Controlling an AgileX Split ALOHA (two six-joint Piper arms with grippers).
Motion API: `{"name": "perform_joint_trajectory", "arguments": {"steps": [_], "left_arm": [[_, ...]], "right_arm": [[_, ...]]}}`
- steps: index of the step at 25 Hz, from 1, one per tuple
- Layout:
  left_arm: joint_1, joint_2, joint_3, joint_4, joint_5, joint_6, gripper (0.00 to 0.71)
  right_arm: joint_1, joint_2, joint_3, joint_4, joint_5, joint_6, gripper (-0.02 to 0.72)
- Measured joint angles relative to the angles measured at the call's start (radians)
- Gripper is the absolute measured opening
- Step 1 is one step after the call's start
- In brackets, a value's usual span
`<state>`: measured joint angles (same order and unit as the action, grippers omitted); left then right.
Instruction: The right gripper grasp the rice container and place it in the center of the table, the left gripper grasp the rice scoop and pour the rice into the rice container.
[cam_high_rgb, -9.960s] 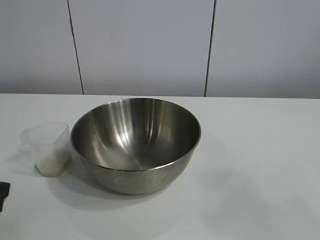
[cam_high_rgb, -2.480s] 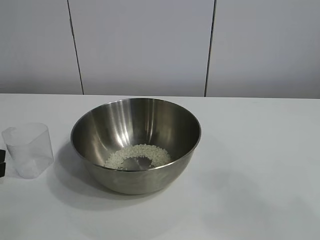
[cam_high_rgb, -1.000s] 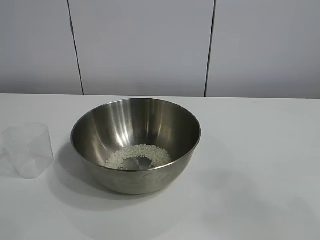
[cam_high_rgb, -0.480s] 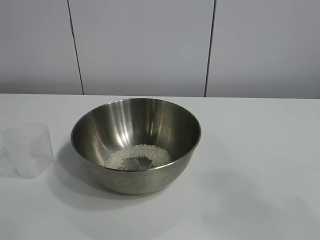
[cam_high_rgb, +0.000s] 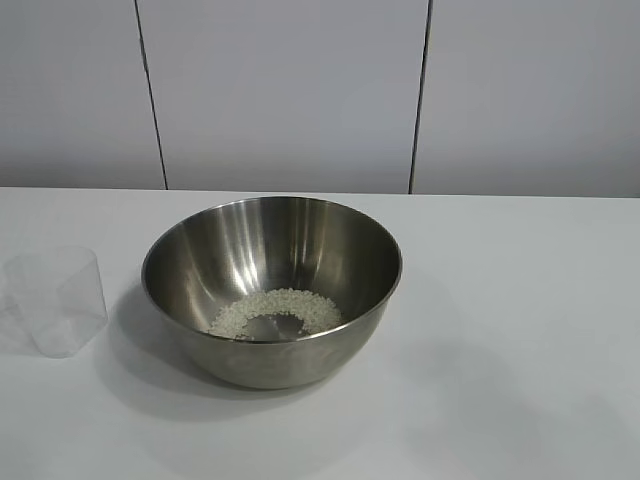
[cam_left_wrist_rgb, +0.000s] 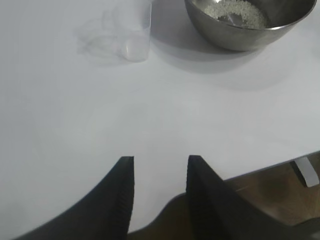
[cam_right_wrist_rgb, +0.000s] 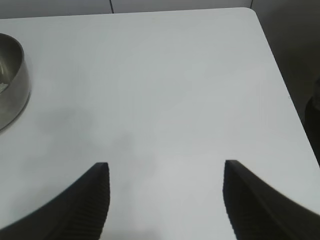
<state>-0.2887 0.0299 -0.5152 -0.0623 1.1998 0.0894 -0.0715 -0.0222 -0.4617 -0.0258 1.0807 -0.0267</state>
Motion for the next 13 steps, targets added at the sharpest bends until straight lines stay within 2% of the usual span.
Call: {"name": "perform_joint_trajectory", "arguments": {"steps": [2, 13], "left_arm": [[0.0, -0.005, 0.021, 0.0, -0.044, -0.001, 0.258], [0.0, -0.005, 0.03, 0.0, -0.065, -0.001, 0.258]], "right_arm": [[0.0, 0.0, 0.0, 0.0, 0.0, 0.0, 0.452], [0.0, 0.0, 0.0, 0.0, 0.0, 0.0, 0.452]]}}
